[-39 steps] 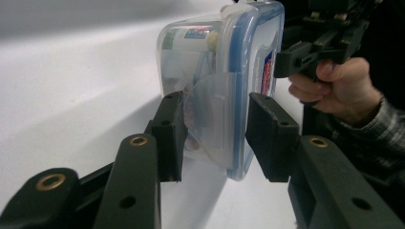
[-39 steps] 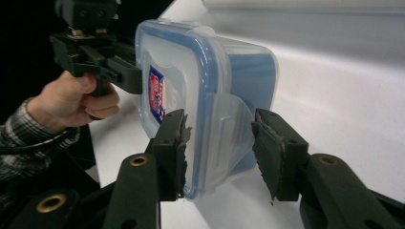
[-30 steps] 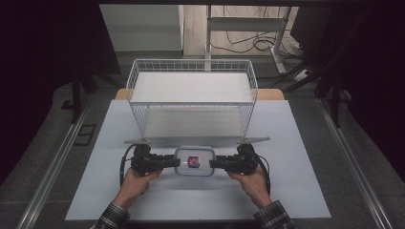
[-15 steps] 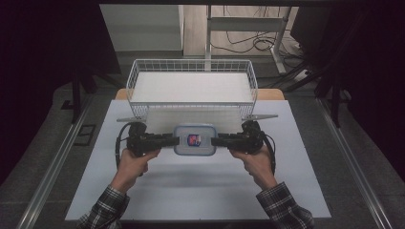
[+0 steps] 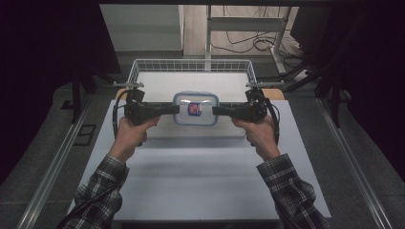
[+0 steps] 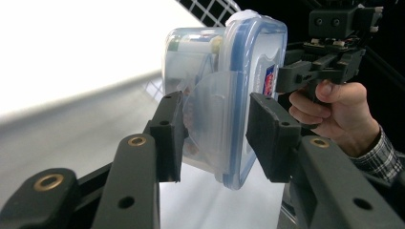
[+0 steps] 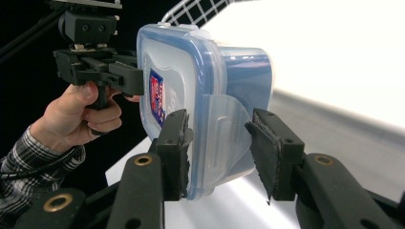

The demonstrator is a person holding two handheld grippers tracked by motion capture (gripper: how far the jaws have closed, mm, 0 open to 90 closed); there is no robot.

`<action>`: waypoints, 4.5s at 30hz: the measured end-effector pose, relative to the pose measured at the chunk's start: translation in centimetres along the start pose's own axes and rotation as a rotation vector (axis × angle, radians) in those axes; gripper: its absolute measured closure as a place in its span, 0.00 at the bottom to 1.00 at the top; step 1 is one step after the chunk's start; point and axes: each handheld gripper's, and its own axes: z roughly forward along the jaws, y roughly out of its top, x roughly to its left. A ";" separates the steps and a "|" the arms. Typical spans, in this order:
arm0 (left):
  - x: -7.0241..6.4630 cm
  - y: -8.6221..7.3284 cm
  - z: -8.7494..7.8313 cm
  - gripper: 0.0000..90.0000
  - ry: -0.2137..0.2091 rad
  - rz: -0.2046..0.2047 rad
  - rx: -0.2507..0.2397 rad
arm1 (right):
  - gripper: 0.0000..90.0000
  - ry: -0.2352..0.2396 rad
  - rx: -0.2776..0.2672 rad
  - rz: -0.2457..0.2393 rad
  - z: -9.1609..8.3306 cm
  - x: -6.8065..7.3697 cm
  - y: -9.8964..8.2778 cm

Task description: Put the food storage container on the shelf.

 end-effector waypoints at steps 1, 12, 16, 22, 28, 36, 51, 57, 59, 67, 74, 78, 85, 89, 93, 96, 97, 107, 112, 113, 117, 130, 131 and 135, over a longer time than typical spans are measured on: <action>0.1 0.5 0.0 0.64 0.000 0.001 -0.001 | 0.64 -0.001 -0.002 -0.002 0.0 -0.1 0.5; 2.7 4.0 0.8 0.64 0.012 -0.018 -0.022 | 0.63 -0.033 -0.018 0.005 1.4 -2.2 4.7; 3.7 4.1 1.4 0.64 0.020 -0.040 -0.028 | 0.63 -0.043 -0.022 0.034 2.0 -3.2 5.0; 4.1 4.2 1.6 0.63 0.076 -0.040 -0.050 | 0.62 -0.053 -0.039 0.060 2.7 -3.9 5.3; 3.9 4.2 2.4 0.63 0.168 -0.009 -0.020 | 0.59 -0.134 -0.019 0.025 3.6 -3.5 5.7; 3.8 4.3 2.5 0.62 0.185 -0.002 -0.019 | 0.56 -0.206 -0.019 0.009 3.8 -3.3 6.2; 2.7 5.5 2.7 0.56 0.300 0.068 -0.062 | 0.52 -0.346 -0.054 -0.065 3.4 -3.1 6.8; 3.0 6.5 3.9 0.59 0.335 0.055 -0.054 | 0.54 -0.341 -0.047 -0.060 4.0 -3.5 7.0; 2.9 6.4 4.1 0.60 0.325 0.052 -0.057 | 0.57 -0.329 -0.048 -0.054 4.3 -3.5 7.0; 2.0 5.5 3.3 0.60 0.324 0.052 -0.059 | 0.61 -0.334 -0.025 -0.084 4.4 -2.8 7.2; 1.5 5.7 3.2 0.50 0.370 0.096 -0.066 | 0.50 -0.366 -0.030 -0.111 4.3 -2.1 6.9; 1.0 5.4 2.9 0.35 0.393 0.139 -0.053 | 0.33 -0.355 -0.032 -0.121 4.0 -2.1 6.2; 0.1 3.9 2.7 0.18 0.401 0.202 -0.030 | 0.16 -0.341 -0.059 -0.160 3.6 -1.5 4.8; -0.4 2.9 2.8 0.14 0.414 0.228 -0.011 | 0.12 -0.339 -0.062 -0.185 3.5 -0.8 4.1; -1.0 1.8 2.8 0.13 0.429 0.279 0.013 | 0.09 -0.342 -0.050 -0.203 3.4 -0.5 3.4; -1.3 1.2 2.8 0.12 0.430 0.304 0.025 | 0.08 -0.343 -0.043 -0.219 3.4 -0.4 2.7; -1.5 0.9 2.9 0.11 0.432 0.310 0.029 | 0.07 -0.344 -0.037 -0.219 3.4 -0.3 2.5; -2.1 -1.7 2.7 0.06 0.405 0.336 0.041 | 0.04 -0.332 -0.017 -0.268 3.4 1.0 0.4; -2.5 -3.0 2.6 0.05 0.399 0.351 0.057 | 0.01 -0.332 -0.002 -0.281 3.7 1.5 -0.8; -2.6 -3.3 2.6 0.04 0.396 0.350 0.057 | 0.01 -0.328 0.003 -0.284 3.8 1.5 -1.0; -2.8 -4.5 2.7 0.04 0.399 0.365 0.069 | 0.00 -0.316 0.006 -0.295 4.0 1.9 -2.0; -2.4 -7.3 2.8 0.02 0.403 0.370 0.089 | 0.00 -0.333 0.030 -0.333 4.2 2.6 -4.9; -2.4 -7.5 2.7 0.02 0.404 0.370 0.090 | 0.00 -0.336 0.030 -0.335 4.2 2.6 -5.1; -2.4 -8.5 2.8 0.02 0.406 0.367 0.092 | 0.00 -0.341 0.035 -0.342 4.1 2.6 -5.9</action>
